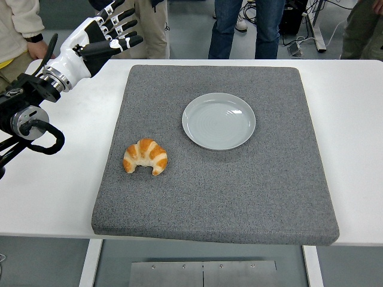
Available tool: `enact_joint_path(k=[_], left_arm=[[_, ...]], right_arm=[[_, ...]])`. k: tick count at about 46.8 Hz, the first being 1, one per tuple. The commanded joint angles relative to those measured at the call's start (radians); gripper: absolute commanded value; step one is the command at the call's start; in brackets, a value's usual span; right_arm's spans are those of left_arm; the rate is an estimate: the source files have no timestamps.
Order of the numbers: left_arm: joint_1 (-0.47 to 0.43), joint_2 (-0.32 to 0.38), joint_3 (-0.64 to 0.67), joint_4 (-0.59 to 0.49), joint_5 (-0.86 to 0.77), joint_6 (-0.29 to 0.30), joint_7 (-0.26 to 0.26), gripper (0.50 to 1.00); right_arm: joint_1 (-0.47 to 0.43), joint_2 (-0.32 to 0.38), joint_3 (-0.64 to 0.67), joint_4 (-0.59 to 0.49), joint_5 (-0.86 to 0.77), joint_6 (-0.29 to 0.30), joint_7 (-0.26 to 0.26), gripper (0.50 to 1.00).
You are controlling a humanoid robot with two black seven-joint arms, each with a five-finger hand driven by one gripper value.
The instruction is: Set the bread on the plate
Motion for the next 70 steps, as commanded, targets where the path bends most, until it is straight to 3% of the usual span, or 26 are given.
enact_joint_path(k=[1,27,43,48,56,70], left_arm=[[0.0,0.02,0.0,-0.024,0.0,0.0,0.0,0.969],[-0.002,0.191,0.002,-0.201,0.235,-0.003,0.011,0.971],[-0.002,0.28,0.026,-0.288,0.541,0.001,0.02,0.971],[0.0,0.303,0.026,-0.316,0.663,0.004,0.072,0.971],[0.003,0.324,0.025,-0.351,0.834,0.007,0.225,0.971],[0.051,0.312,0.026,-0.431,1.032,0.014,0.278,0.971]], right_arm=[[0.0,0.0,0.0,0.0,0.0,0.0,0.0,1.0],[0.0,0.0,0.0,0.0,0.0,0.0,0.0,1.0],[0.0,0.0,0.0,0.0,0.0,0.0,0.0,1.0],[0.0,0.0,0.0,0.0,0.0,0.0,0.0,1.0],[0.0,0.0,0.0,0.0,0.0,0.0,0.0,1.0],[0.0,0.0,0.0,0.0,0.0,0.0,0.0,1.0]])
